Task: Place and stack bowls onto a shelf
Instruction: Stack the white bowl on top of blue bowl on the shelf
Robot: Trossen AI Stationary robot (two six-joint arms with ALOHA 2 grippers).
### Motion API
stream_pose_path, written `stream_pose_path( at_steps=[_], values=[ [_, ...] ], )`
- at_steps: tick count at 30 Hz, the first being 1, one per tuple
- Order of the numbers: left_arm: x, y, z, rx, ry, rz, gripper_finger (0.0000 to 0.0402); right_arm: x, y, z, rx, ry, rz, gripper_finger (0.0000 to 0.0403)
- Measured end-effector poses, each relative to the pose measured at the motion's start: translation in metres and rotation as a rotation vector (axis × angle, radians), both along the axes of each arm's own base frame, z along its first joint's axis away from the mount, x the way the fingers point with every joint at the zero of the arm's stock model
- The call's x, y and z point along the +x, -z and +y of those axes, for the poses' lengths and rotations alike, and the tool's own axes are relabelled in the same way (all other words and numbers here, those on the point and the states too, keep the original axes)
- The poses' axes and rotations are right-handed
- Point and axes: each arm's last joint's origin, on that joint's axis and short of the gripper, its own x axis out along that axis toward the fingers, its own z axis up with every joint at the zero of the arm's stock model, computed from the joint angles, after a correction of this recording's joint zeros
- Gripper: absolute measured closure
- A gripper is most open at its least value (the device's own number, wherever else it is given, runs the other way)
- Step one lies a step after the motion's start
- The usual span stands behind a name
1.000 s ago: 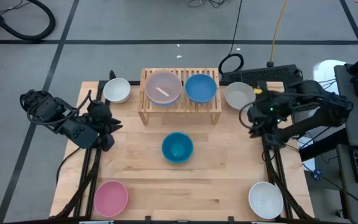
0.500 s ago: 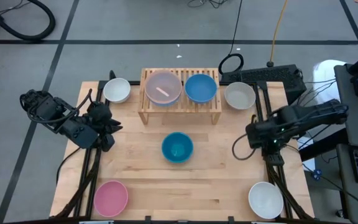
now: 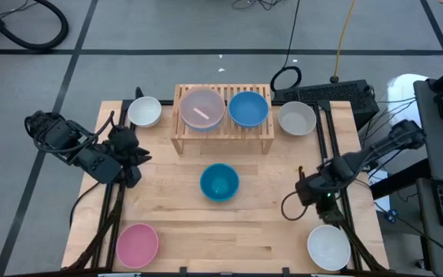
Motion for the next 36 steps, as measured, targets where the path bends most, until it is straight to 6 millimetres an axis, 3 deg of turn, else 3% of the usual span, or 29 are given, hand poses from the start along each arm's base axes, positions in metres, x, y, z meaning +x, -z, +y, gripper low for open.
stream_pose_path(
  at_steps=[16, 36],
  values=[
    [0.0, 0.0, 0.0, -0.003, -0.005, -0.001, 0.0319, -0.01, 0.04, 0.027, -0.007, -0.062, -0.083, 0.033],
    [0.0, 0.0, 0.0, -0.02, -0.024, -0.008, 0.0319, -0.024, 0.092, 0.03, 0.029, -0.075, -0.132, 0.0342]
  ],
)
